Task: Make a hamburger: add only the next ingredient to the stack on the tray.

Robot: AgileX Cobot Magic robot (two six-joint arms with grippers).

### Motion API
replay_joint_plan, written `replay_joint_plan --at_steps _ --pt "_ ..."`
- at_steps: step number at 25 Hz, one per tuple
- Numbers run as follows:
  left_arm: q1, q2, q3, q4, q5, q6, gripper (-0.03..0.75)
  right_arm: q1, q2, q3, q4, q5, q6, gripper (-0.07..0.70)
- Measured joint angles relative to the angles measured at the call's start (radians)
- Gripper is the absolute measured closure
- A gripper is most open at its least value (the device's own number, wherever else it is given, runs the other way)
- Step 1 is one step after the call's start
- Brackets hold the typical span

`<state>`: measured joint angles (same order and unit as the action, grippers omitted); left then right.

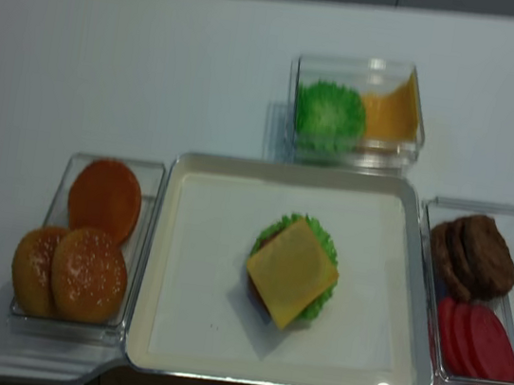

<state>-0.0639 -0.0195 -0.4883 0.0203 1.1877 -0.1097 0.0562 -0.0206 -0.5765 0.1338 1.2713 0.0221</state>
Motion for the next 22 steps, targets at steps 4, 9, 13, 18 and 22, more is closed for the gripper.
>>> replay_joint_plan --at_steps 4,9,13,18,22 --pt "0.0 0.0 0.0 0.0 -0.001 0.0 0.356 0.0 0.0 0.041 -0.026 -0.06 -0.004 0.216" --pt "0.0 0.0 0.0 0.0 -0.001 0.0 0.356 0.0 0.0 0.093 -0.045 -0.111 -0.042 0.216" --pt "0.0 0.0 0.0 0.0 -0.001 0.0 0.356 0.0 0.0 0.1 -0.052 -0.115 -0.045 0.223" --pt "0.0 0.0 0.0 0.0 -0.001 0.0 0.356 0.0 0.0 0.1 -0.035 -0.115 -0.046 0.224" --pt "0.0 0.0 0.0 0.0 -0.001 0.0 0.356 0.0 0.0 0.1 -0.026 -0.115 -0.046 0.226"
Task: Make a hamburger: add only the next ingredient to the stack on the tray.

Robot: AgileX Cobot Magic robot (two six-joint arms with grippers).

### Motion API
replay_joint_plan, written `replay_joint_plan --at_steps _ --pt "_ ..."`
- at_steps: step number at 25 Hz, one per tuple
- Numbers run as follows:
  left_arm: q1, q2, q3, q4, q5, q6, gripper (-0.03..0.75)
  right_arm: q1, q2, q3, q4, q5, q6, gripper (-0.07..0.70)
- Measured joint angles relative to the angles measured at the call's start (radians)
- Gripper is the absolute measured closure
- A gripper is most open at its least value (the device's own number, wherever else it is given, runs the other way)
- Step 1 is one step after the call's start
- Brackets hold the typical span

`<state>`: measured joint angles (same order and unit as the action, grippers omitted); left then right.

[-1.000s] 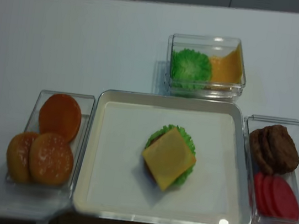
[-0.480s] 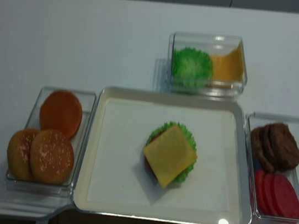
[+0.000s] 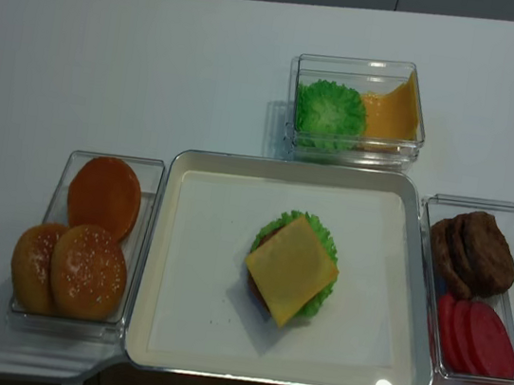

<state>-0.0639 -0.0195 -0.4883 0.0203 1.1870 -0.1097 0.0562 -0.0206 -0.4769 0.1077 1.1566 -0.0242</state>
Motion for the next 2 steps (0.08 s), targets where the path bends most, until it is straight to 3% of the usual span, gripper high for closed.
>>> replay_joint_plan --at_steps 2 --pt "0.0 0.0 0.0 0.0 0.0 0.0 0.356 0.0 0.0 0.0 0.002 0.0 0.0 0.227"
